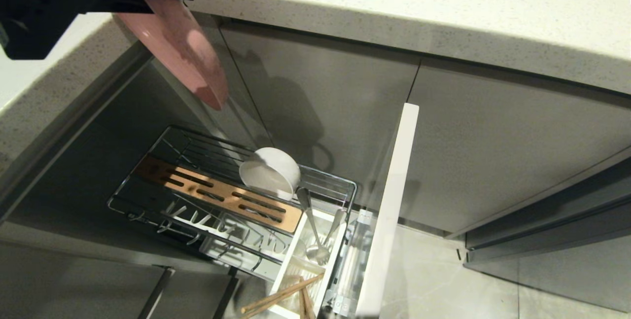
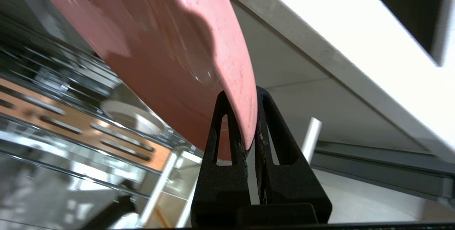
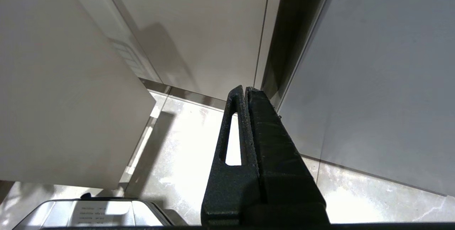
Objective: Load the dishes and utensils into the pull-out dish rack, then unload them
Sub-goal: Take the plate out of the cupboard
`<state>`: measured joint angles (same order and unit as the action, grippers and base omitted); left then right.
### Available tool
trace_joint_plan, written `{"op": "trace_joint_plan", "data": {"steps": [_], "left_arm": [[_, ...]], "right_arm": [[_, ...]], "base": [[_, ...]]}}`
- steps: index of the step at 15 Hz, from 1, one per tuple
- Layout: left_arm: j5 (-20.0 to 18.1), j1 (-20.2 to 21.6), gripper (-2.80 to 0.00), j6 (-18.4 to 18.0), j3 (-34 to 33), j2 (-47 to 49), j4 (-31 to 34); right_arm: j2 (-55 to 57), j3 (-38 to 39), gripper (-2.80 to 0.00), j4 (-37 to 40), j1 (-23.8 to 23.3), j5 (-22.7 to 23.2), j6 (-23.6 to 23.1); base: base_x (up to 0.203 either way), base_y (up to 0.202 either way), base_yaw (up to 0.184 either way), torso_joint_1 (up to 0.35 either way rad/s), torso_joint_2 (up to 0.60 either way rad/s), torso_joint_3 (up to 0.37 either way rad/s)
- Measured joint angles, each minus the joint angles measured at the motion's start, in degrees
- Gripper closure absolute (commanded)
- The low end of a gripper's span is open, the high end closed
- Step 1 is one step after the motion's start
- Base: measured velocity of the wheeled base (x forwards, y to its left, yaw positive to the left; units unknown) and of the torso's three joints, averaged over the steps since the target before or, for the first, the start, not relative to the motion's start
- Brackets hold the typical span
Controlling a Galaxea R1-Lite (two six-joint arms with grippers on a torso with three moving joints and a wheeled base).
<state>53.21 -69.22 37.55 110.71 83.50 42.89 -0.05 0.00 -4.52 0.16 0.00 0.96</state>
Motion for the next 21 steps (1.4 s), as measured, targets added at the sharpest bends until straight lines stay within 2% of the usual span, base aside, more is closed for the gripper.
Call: {"op": "trace_joint_plan", "data": {"steps": [3, 6, 9, 11, 13, 14, 17, 21], "left_arm": [[1.26, 1.16, 0.00, -5.11, 0.41, 0.51, -3.61], [1.20, 1.37, 0.00, -14.09, 0.52, 0.46, -11.82], [-0.43, 1.36, 0.00, -27.53, 0.54, 0.11, -22.71], [-1.17, 1.37, 0.00, -38.75, 0.54, -0.04, -32.01], [-1.36, 2.02, 0.00, -47.13, 0.54, -0.11, -37.60], [-1.49, 3.31, 0.00, -49.22, 0.54, -0.13, -37.85], [-2.17, 9.59, 0.00, -51.59, 0.45, -0.13, -36.65], [-6.25, 17.55, 0.00, -54.19, 0.39, -0.56, -33.20]], "right_arm": [[0.00, 0.00, 0.00, 0.01, 0.00, 0.00, 0.00], [0.00, 0.00, 0.00, 0.01, 0.00, 0.00, 0.00], [0.00, 0.00, 0.00, -0.01, 0.00, 0.00, -0.02], [0.00, 0.00, 0.00, -0.01, 0.00, 0.00, 0.00], [0.00, 0.00, 0.00, 0.01, 0.00, 0.00, 0.00], [0.00, 0.00, 0.00, -0.01, 0.00, 0.00, 0.00], [0.00, 0.00, 0.00, 0.01, 0.00, 0.00, 0.00], [0.00, 0.00, 0.00, -0.01, 0.00, 0.00, 0.00]], "base": [[0.000, 0.000, 0.000, 0.000, 0.00, 0.000], [0.000, 0.000, 0.000, 0.000, 0.00, 0.000], [0.000, 0.000, 0.000, 0.000, 0.00, 0.000], [0.000, 0.000, 0.000, 0.000, 0.00, 0.000], [0.000, 0.000, 0.000, 0.000, 0.00, 0.000], [0.000, 0.000, 0.000, 0.000, 0.00, 0.000], [0.000, 0.000, 0.000, 0.000, 0.00, 0.000], [0.000, 0.000, 0.000, 0.000, 0.00, 0.000]]}}
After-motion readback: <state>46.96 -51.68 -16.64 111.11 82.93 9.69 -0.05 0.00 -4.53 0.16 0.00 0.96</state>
